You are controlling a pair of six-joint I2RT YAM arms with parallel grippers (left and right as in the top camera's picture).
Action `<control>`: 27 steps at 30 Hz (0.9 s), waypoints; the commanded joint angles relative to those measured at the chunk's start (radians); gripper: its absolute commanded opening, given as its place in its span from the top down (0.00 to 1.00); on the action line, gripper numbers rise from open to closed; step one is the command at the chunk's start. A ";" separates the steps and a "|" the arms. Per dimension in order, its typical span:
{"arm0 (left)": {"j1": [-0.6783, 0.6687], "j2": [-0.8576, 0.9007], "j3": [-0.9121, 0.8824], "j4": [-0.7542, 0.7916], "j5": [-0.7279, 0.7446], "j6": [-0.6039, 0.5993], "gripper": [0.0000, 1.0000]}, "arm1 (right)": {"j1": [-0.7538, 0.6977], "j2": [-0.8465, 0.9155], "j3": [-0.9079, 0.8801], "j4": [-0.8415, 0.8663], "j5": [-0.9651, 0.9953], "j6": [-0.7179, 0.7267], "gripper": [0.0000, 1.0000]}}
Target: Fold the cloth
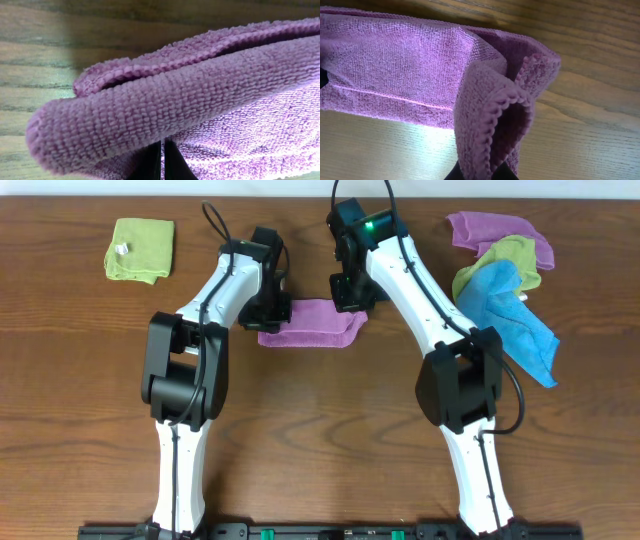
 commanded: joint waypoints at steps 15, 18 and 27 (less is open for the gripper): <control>0.009 -0.145 -0.045 -0.002 0.040 0.023 0.94 | 0.018 -0.006 0.017 0.003 0.031 0.056 0.99; 0.009 -0.195 -0.045 0.011 0.003 0.023 0.94 | 0.017 -0.006 0.017 -0.003 0.031 0.056 0.99; 0.008 -0.156 -0.047 0.062 -0.071 0.026 0.94 | 0.017 -0.006 0.017 -0.007 0.031 0.055 0.99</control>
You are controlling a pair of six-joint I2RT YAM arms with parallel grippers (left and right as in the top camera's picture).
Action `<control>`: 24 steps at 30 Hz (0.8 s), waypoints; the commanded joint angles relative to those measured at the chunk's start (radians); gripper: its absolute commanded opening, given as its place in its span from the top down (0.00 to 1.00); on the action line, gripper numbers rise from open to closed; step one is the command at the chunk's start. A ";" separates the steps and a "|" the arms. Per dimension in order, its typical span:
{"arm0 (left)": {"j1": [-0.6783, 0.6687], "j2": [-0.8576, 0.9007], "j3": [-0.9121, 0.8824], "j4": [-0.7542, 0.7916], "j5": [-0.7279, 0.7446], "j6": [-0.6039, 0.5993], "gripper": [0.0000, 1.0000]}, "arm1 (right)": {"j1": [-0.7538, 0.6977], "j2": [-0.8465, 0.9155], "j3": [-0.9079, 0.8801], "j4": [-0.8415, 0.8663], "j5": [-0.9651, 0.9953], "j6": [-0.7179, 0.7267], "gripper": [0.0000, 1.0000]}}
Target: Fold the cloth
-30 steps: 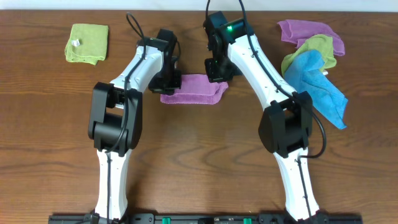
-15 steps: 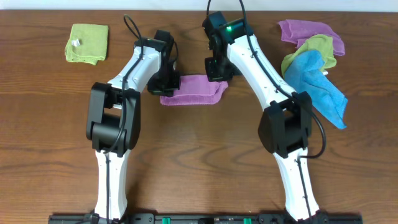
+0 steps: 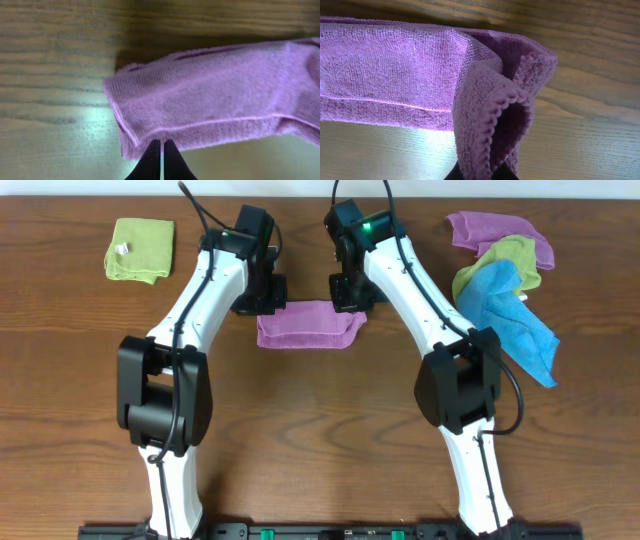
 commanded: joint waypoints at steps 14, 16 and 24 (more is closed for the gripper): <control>0.001 0.149 -0.014 0.058 -0.068 0.013 0.94 | 0.008 -0.009 0.027 -0.007 0.011 0.014 0.99; 0.001 0.158 -0.014 0.058 -0.070 0.013 0.94 | 0.008 -0.021 0.054 -0.017 0.011 0.014 0.99; -0.004 0.183 -0.016 0.072 -0.049 -0.016 0.94 | 0.024 -0.042 0.193 -0.052 -0.028 0.014 0.99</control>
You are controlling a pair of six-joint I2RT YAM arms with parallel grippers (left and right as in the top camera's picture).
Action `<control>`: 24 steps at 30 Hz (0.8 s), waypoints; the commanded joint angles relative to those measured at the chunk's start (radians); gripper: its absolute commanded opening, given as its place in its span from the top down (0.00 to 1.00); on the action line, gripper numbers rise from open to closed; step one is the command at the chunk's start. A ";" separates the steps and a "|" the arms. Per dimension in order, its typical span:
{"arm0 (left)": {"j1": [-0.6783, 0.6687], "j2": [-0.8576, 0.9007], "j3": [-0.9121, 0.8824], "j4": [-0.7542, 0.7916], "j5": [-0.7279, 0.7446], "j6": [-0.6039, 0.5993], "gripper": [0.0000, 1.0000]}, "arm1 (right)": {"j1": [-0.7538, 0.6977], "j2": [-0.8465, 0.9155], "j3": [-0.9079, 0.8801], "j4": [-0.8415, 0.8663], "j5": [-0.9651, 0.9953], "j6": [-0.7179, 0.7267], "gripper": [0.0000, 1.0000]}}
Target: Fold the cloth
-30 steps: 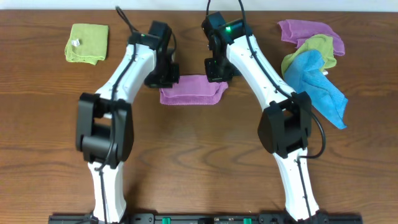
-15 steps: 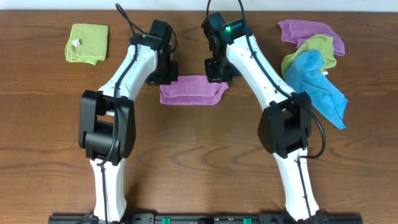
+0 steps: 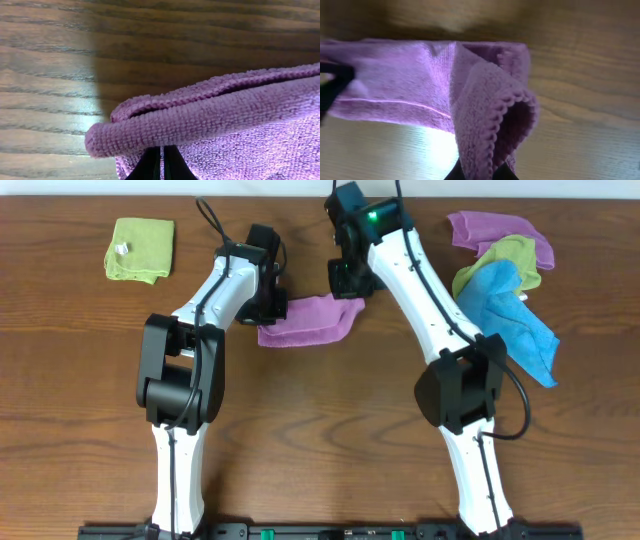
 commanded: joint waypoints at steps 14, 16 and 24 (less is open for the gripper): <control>-0.005 0.031 -0.010 0.019 0.039 -0.025 0.94 | 0.127 -0.042 0.042 0.048 -0.030 0.014 0.98; -0.005 0.030 -0.009 0.016 0.039 -0.025 0.95 | 0.127 -0.042 0.042 0.047 -0.030 0.014 0.98; 0.051 -0.133 -0.008 0.026 0.110 -0.048 0.94 | 0.127 -0.042 0.042 0.046 -0.029 0.013 0.99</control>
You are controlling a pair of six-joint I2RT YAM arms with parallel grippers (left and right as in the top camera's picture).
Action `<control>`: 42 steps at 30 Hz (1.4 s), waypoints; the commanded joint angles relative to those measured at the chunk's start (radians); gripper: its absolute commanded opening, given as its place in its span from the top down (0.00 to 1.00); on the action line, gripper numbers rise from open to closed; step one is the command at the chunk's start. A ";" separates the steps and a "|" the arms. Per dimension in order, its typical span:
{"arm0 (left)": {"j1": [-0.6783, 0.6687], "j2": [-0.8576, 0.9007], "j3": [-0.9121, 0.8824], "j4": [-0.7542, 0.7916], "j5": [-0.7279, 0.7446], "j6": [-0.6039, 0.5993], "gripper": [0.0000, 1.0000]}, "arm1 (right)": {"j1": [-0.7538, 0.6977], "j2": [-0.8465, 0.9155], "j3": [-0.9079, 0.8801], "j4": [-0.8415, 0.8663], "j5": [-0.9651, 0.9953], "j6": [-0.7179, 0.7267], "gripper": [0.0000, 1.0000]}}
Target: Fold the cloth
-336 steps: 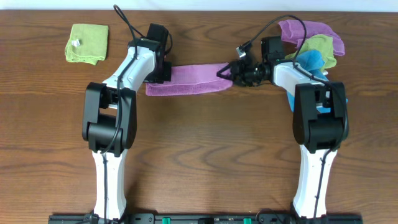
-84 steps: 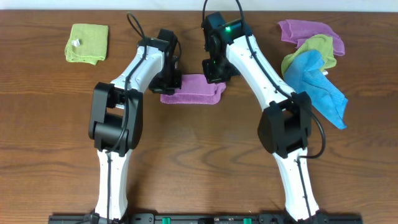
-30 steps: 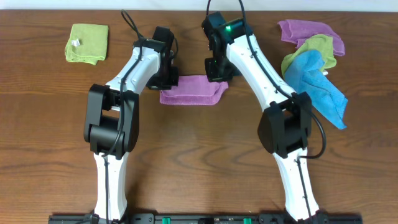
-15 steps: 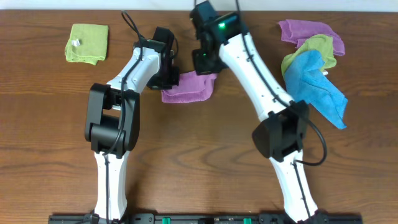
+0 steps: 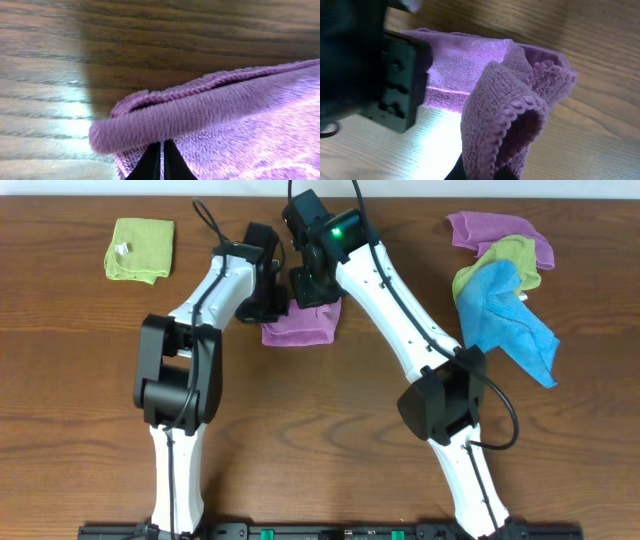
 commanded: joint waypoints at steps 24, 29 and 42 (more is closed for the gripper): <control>0.301 -1.058 -0.004 -0.089 0.013 -0.104 0.94 | 0.175 -0.031 -0.275 0.308 0.292 -0.126 0.99; 0.301 -1.060 -0.004 -0.149 0.013 -0.096 0.94 | 0.207 -0.031 -0.301 0.348 0.292 -0.187 0.99; 0.301 -1.061 -0.004 -0.162 0.047 -0.088 0.94 | 0.225 -0.031 -0.303 0.473 -0.019 -0.193 0.16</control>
